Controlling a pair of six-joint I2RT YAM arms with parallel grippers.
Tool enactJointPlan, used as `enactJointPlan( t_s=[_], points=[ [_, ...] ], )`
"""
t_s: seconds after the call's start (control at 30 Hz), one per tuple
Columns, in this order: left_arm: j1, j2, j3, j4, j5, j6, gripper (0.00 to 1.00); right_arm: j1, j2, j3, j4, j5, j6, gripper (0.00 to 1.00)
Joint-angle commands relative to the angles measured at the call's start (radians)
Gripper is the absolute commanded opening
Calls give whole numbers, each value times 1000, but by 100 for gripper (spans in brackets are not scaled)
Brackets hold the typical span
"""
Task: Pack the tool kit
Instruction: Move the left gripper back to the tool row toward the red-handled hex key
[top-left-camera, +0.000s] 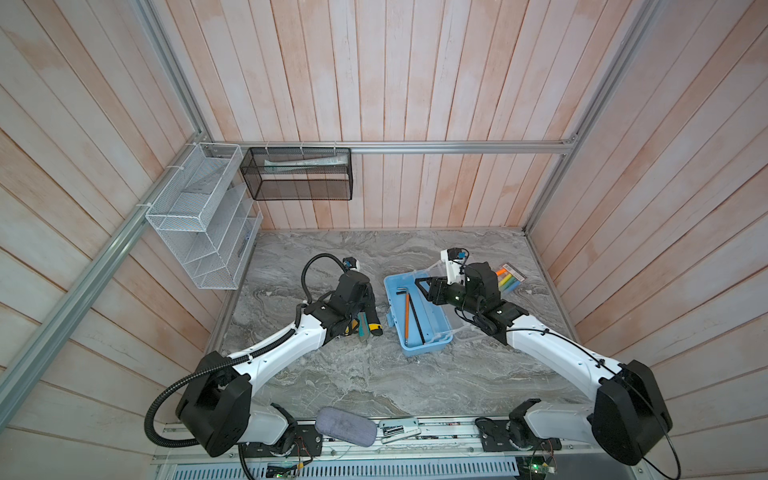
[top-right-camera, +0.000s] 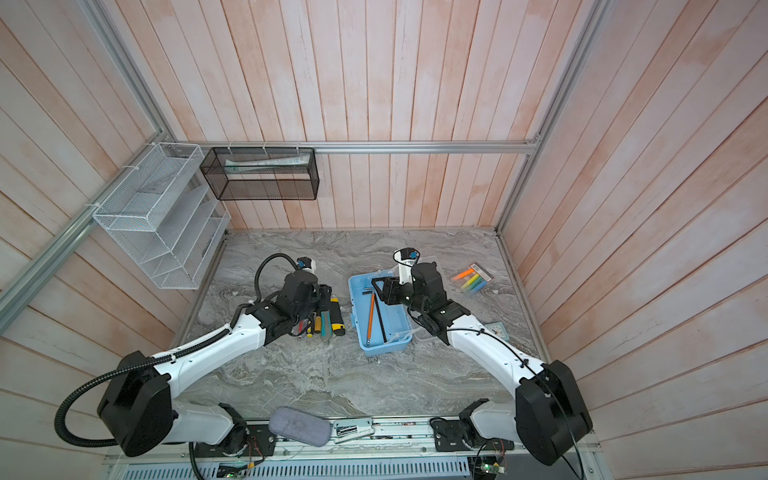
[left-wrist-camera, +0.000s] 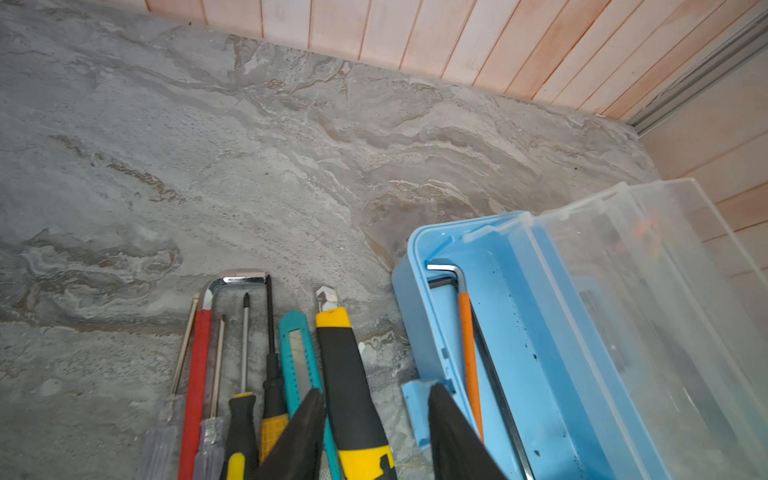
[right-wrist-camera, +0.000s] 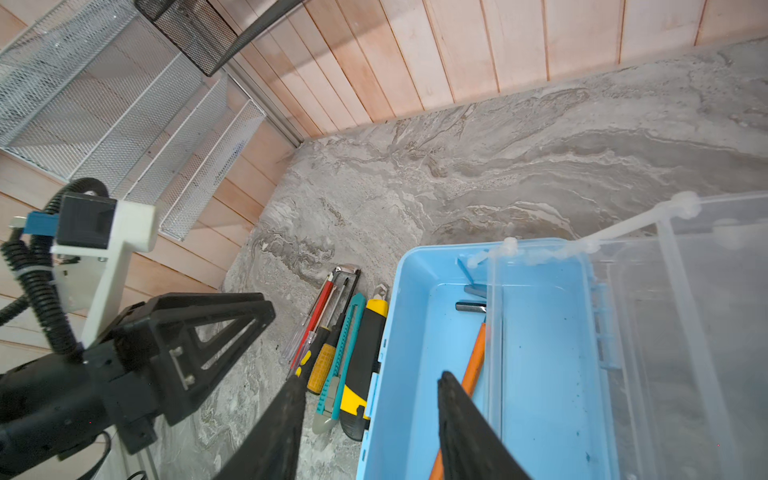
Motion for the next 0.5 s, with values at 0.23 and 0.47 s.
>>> enactJointPlan(
  t_s=[0.23,0.47],
  points=[
    [132,-94,-121,-64,47,-38,42,28,-23,1,-13,83,-49,51],
    [161,-82,-169,-44,44,-34,31,30,-27,-25,14,61,-29,50]
  ],
)
